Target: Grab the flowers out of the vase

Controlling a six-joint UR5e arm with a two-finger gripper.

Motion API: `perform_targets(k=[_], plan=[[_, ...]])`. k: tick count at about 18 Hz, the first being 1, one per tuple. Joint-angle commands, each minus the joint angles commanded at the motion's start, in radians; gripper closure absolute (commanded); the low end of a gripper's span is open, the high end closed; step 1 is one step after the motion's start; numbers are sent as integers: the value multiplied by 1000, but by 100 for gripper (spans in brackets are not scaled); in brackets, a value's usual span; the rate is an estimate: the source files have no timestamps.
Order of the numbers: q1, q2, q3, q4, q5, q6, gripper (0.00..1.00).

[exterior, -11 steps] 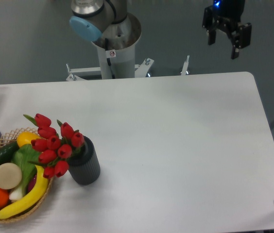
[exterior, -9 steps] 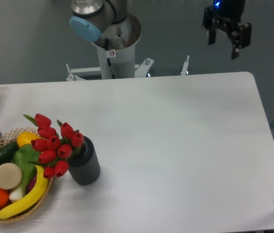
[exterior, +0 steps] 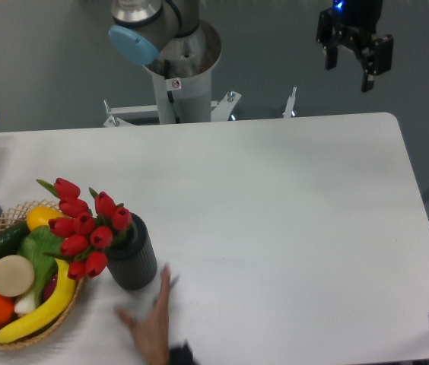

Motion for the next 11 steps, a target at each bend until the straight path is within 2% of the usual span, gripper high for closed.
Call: perform_targets(k=[8,11], plan=[[-5,0,-12,2,-9,-17,0],[-8,0,-20,14,-37,-72,0]])
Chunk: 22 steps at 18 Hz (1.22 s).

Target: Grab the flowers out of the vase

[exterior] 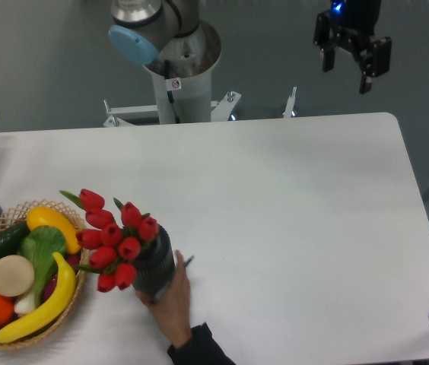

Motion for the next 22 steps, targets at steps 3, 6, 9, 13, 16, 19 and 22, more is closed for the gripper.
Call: perform_targets(k=[3,6,9,13,16,19,22], plan=[[-23,-2,-3,9,0,-64,0],[-52,-6,-15,9,0,-124,0],[-78,-11,-38,50,-2,-239,0],[-135,-18,-97,159,-78,-429,0],[-135,-18,-135,183,-220,-500,0],[-135,-18,-167,184,-351,-509,0],[-138,-14,-198,195,-431,-509,0]])
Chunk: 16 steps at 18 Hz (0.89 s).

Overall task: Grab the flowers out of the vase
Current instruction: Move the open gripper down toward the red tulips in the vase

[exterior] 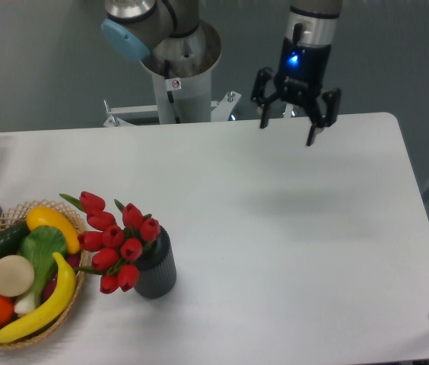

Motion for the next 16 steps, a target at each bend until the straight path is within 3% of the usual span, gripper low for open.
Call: perform_targets(k=[12,16], plan=[[-121,-15,-41,11,-244,9,0],[-184,-81,-41,112,-293,5,0]])
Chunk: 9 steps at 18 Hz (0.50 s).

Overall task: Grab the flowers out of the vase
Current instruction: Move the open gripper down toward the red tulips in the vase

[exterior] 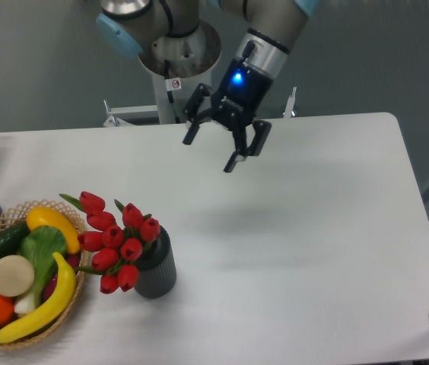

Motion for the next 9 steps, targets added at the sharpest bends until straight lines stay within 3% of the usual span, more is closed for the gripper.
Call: perform_targets(k=[4,9], plan=[[-48,-63,5,72,-12,-3,0],[-92,-131,58,75,-12,-17,0]])
